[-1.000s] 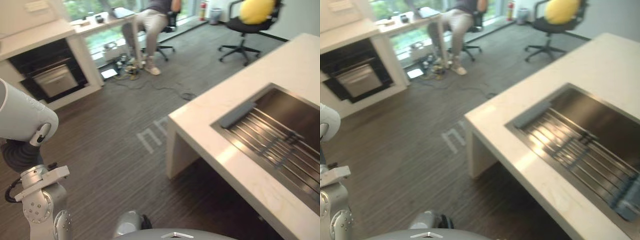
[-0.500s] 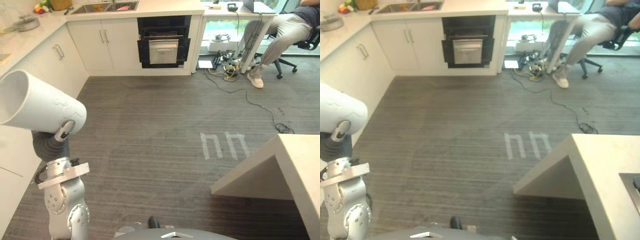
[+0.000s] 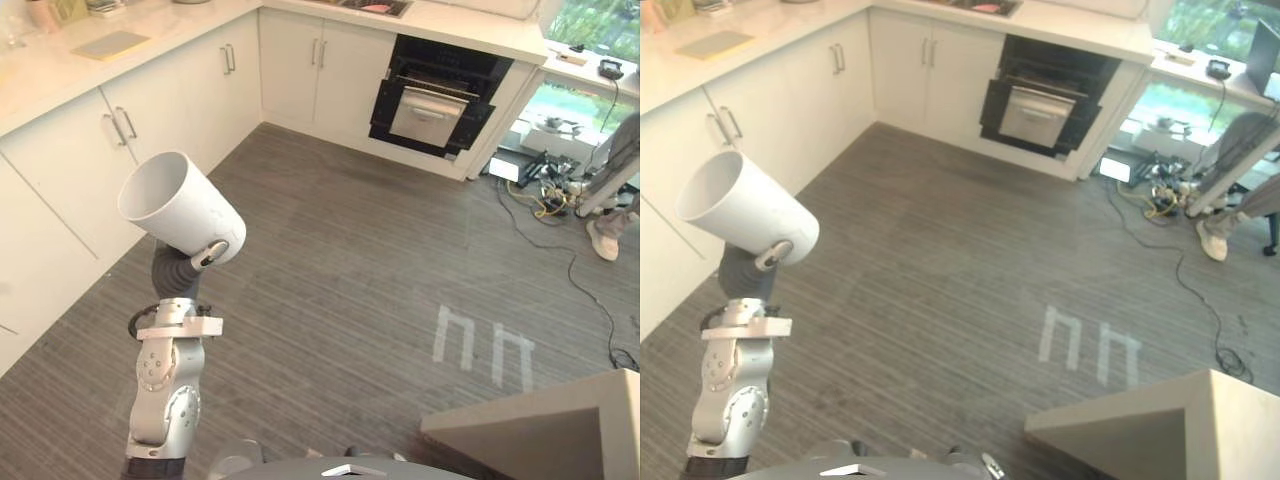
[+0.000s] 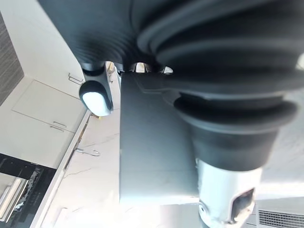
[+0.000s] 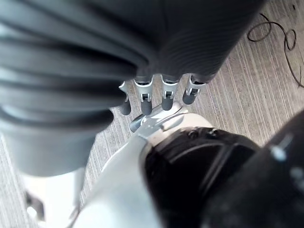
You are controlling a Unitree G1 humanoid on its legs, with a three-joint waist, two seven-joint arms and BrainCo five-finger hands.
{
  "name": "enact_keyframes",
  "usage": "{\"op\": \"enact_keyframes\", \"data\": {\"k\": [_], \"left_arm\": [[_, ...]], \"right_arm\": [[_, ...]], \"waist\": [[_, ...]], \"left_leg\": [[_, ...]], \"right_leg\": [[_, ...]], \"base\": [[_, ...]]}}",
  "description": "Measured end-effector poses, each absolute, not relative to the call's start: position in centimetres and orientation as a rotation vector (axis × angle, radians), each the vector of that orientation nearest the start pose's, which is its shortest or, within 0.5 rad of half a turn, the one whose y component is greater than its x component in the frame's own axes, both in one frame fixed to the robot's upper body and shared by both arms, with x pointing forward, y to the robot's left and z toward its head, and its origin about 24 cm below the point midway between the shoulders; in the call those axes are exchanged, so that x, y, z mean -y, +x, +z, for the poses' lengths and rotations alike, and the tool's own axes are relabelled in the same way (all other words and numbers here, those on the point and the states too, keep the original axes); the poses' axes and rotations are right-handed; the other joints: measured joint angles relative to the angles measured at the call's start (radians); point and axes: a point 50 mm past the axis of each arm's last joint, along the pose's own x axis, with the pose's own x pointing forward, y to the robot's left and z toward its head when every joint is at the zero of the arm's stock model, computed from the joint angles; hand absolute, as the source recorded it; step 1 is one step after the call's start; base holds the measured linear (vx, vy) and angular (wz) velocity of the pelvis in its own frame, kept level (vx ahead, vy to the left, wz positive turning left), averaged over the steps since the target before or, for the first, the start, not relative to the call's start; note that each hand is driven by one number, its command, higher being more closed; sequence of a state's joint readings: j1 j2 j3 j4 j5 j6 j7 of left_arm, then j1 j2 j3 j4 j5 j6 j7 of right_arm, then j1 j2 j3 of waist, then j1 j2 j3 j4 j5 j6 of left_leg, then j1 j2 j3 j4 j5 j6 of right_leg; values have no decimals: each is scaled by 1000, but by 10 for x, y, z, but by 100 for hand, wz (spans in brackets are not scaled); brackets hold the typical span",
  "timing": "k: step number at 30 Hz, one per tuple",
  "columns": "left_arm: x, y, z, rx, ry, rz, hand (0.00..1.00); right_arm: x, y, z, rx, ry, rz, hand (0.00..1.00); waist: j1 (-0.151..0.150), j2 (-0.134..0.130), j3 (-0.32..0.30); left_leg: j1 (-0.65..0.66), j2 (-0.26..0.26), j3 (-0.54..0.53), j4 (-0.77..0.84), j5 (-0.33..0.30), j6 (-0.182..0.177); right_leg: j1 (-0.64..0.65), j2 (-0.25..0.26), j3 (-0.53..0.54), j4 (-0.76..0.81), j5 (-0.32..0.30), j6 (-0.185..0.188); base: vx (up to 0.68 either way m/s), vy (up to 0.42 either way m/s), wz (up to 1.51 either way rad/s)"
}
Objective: Walk over to the sink, pick up the cup, carry it to the dishwasher, place the cup inside the dishwasher, then close the dishwasher door
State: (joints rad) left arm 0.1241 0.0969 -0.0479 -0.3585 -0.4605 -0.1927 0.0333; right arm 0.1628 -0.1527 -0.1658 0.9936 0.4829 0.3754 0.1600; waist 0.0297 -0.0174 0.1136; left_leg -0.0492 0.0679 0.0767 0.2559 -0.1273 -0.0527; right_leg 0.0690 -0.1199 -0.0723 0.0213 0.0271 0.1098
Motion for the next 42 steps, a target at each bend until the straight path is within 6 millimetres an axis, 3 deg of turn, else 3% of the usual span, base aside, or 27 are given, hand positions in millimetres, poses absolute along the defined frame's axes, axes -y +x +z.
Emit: {"op": "enact_keyframes", "data": {"k": [2,4,7,9,12,15,17,18,19,32,36,42], "left_arm": [[-162,217,111,388,-378,-25,100],[-161,215,109,381,-390,-27,100],[-156,214,108,381,-395,-64,100],[-154,212,108,387,-392,-91,100],[-158,205,108,397,-379,-95,100],[-160,201,115,444,-369,-106,100],[-157,202,118,460,-374,-122,100],[-155,212,118,464,-351,-154,100],[-159,220,93,353,-327,-129,100],[-161,220,88,349,-335,-121,100],[-165,221,82,335,-343,-101,100],[-169,216,74,309,-340,-73,100]], "right_arm": [[214,54,-164,-1349,547,-310,0],[220,59,-161,-1342,510,-289,0],[223,58,-160,-1348,501,-285,0],[225,58,-160,-1349,494,-269,0],[228,53,-160,-1369,488,-288,0],[226,54,-161,-1360,496,-291,0],[222,54,-162,-1356,513,-293,0],[221,56,-162,-1344,536,-304,0],[211,48,-165,-1386,555,-308,0],[208,49,-166,-1362,550,-302,0],[207,47,-166,-1349,534,-298,0],[205,45,-167,-1370,503,-273,0]], "waist": [[0,32,-2],[-6,62,-12],[-10,68,-16],[-8,74,-20],[11,67,-22],[-1,62,-27],[-8,45,-30],[-25,37,-35],[-54,4,-74],[-67,-7,-82],[-67,-9,-82],[-43,-15,-86]], "left_leg": [[-16,38,2,4,-4,-24],[-52,99,62,68,-57,-4],[-52,167,201,67,-51,12],[-39,161,237,16,11,3],[32,90,249,-165,145,-3],[102,43,254,-343,261,-8],[103,34,254,-343,265,-9],[119,21,238,-343,270,-6],[123,28,201,-344,269,-13],[125,25,222,-344,252,-17],[124,21,198,-344,250,-18],[126,19,169,-344,252,-18]], "right_leg": [[-1,33,0,-13,-7,-10],[6,60,-36,-14,-33,-40],[23,58,-111,-11,-44,-50],[25,39,-157,-9,-49,-43],[35,-1,-167,-19,-46,-24],[36,-19,-167,-28,-32,-9],[36,-28,-165,-27,-30,-5],[53,-36,-184,-26,-36,-14],[86,-21,-213,-51,-45,-21],[66,-19,-167,-45,-53,-31],[69,-19,-174,-24,-74,-61],[76,-19,-170,0,-91,-69]], "base": [[-10,-225,-10],[-34,-201,22],[-47,-106,71],[-52,-10,80],[-39,53,32],[6,43,3],[-21,-13,6],[-39,-30,11],[-37,-31,13],[19,7,-7],[47,8,14],[15,-1,17]]}}
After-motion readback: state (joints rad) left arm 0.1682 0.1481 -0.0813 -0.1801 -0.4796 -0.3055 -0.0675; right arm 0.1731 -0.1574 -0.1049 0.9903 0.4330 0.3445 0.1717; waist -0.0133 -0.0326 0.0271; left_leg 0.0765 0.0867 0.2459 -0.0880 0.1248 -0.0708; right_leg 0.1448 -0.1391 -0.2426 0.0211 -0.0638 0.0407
